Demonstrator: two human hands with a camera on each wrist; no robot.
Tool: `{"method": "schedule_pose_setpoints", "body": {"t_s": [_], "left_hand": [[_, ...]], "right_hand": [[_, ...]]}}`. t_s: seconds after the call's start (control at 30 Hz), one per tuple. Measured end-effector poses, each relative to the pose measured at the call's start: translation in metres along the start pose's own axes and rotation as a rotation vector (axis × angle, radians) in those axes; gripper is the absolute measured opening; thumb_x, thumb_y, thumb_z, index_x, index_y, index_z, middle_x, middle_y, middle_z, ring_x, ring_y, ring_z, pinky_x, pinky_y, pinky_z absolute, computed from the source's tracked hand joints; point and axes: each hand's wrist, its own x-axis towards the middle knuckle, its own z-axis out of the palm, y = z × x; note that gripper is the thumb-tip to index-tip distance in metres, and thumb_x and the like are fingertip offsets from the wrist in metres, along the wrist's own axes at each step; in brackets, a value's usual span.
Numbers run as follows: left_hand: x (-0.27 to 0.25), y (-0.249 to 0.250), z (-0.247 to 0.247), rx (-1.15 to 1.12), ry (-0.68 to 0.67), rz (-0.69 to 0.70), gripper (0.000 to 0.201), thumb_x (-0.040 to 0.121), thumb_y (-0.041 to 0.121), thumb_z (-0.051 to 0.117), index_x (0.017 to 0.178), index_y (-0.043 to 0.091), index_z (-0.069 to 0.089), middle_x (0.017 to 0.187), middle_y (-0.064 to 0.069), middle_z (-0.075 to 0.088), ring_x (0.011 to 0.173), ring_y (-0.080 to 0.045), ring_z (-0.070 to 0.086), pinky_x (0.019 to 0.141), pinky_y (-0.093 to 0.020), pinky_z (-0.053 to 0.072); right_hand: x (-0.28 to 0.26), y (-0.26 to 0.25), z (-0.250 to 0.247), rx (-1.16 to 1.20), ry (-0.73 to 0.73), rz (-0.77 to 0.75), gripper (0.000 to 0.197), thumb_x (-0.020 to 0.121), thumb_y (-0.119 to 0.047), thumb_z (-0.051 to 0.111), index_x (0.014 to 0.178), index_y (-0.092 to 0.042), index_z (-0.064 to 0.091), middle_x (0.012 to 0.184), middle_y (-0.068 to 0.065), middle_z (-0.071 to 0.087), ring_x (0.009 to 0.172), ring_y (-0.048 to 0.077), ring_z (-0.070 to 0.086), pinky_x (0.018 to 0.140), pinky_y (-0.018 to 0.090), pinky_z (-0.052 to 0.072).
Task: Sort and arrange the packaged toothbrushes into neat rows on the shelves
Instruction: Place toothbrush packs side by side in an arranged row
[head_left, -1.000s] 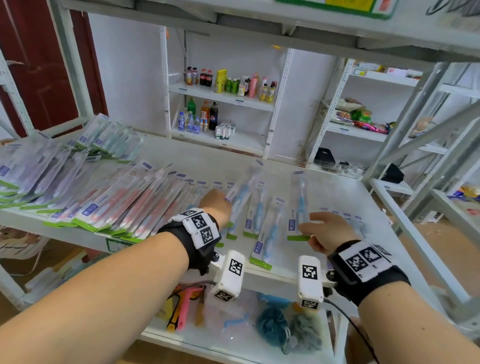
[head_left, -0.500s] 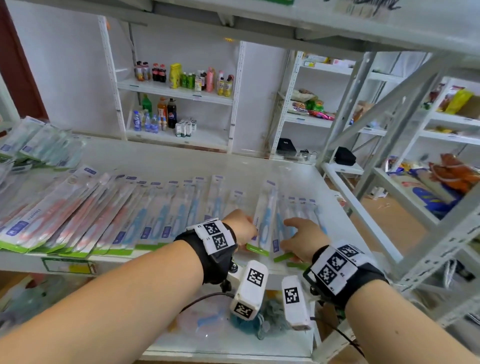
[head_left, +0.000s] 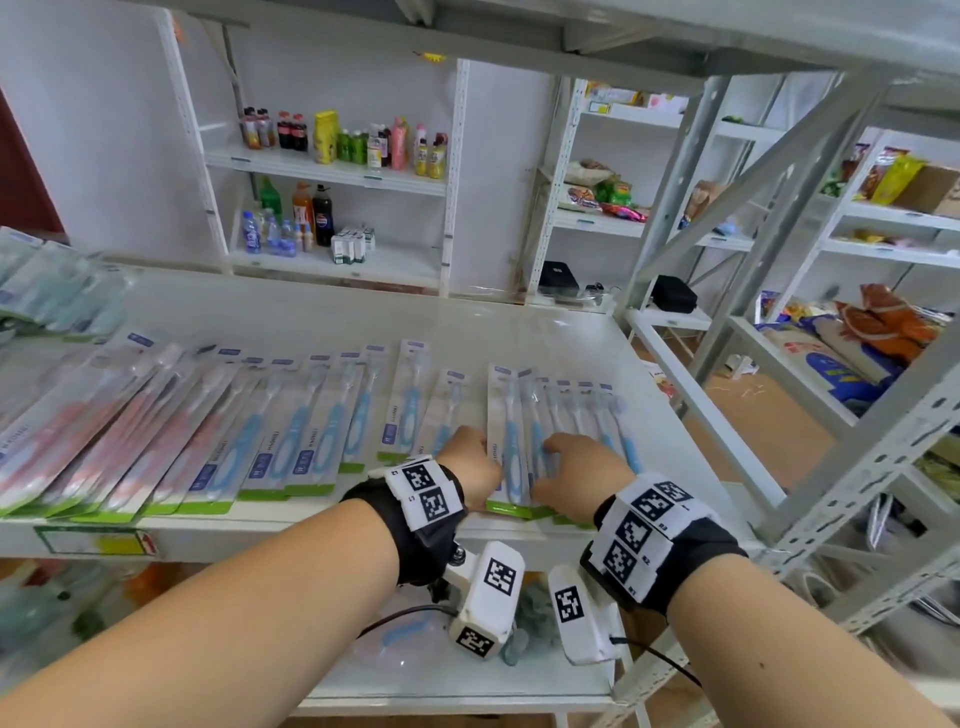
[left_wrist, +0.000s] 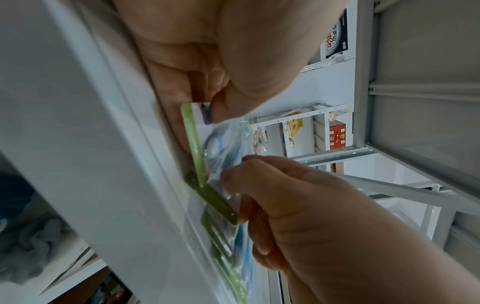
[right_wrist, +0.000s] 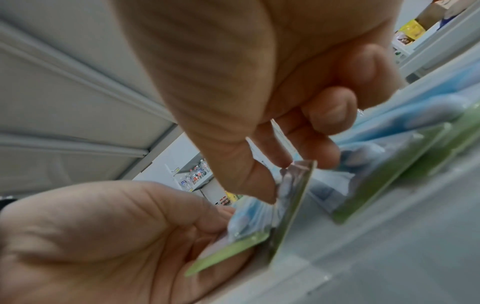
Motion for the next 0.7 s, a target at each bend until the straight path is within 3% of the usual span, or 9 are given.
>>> {"method": "schedule_pose_setpoints", "body": {"t_s": [0.17, 0.23, 0.37, 0.5, 0.63, 0.7], "left_hand": [[-0.002, -0.002, 0.002, -0.041, -0.017, -0.009, 0.040, 0.088, 0.003, 0.054, 0.125, 0.009, 0.043, 0.116, -0.014, 0.058, 0.104, -0.029, 0.059, 0.090, -0.044, 0.053], [-0.003, -0.002, 0.003, -0.052, -0.031, -0.012, 0.042, 0.088, 0.005, 0.054, 0.127, 0.011, 0.040, 0.116, -0.014, 0.057, 0.105, -0.030, 0.059, 0.090, -0.045, 0.052], [-0.007, 0.000, 0.003, -0.043, -0.039, 0.008, 0.040, 0.088, 0.007, 0.055, 0.125, 0.010, 0.040, 0.116, -0.015, 0.057, 0.103, -0.031, 0.060, 0.089, -0.046, 0.052], [-0.012, 0.005, 0.005, 0.065, -0.060, 0.015, 0.039, 0.090, 0.011, 0.053, 0.125, 0.009, 0.039, 0.112, -0.015, 0.057, 0.089, -0.031, 0.066, 0.080, -0.043, 0.056], [-0.013, 0.011, 0.001, 0.428, -0.018, 0.101, 0.031, 0.091, 0.019, 0.054, 0.118, 0.006, 0.049, 0.114, -0.012, 0.061, 0.101, -0.027, 0.060, 0.083, -0.032, 0.048], [-0.012, 0.014, 0.000, 0.526, -0.011, 0.116, 0.027, 0.091, 0.019, 0.054, 0.114, 0.004, 0.054, 0.115, -0.015, 0.060, 0.105, -0.029, 0.059, 0.082, -0.031, 0.046]], "right_hand": [[0.004, 0.001, 0.008, -0.046, -0.011, -0.017, 0.046, 0.079, -0.041, 0.060, 0.119, -0.019, 0.053, 0.095, -0.002, 0.051, 0.080, 0.013, 0.048, 0.061, 0.023, 0.038], [0.005, 0.002, 0.010, -0.052, -0.009, -0.019, 0.044, 0.080, -0.040, 0.059, 0.119, -0.019, 0.052, 0.101, 0.000, 0.055, 0.079, 0.013, 0.048, 0.060, 0.022, 0.037], [0.005, 0.006, 0.010, -0.020, -0.016, -0.025, 0.046, 0.080, -0.037, 0.060, 0.121, -0.018, 0.052, 0.116, 0.002, 0.058, 0.087, 0.015, 0.052, 0.070, 0.022, 0.040], [0.000, 0.017, 0.005, 0.117, 0.060, 0.016, 0.055, 0.081, -0.031, 0.061, 0.134, -0.020, 0.047, 0.134, 0.002, 0.052, 0.114, 0.019, 0.055, 0.084, 0.025, 0.042], [-0.003, 0.040, -0.005, 0.308, 0.212, 0.067, 0.047, 0.084, -0.026, 0.061, 0.130, -0.021, 0.052, 0.126, 0.006, 0.057, 0.108, 0.021, 0.057, 0.083, 0.025, 0.043], [-0.003, 0.054, -0.007, 0.337, 0.241, 0.102, 0.047, 0.084, -0.026, 0.061, 0.131, -0.020, 0.053, 0.126, 0.008, 0.056, 0.112, 0.023, 0.055, 0.090, 0.029, 0.044]]}}
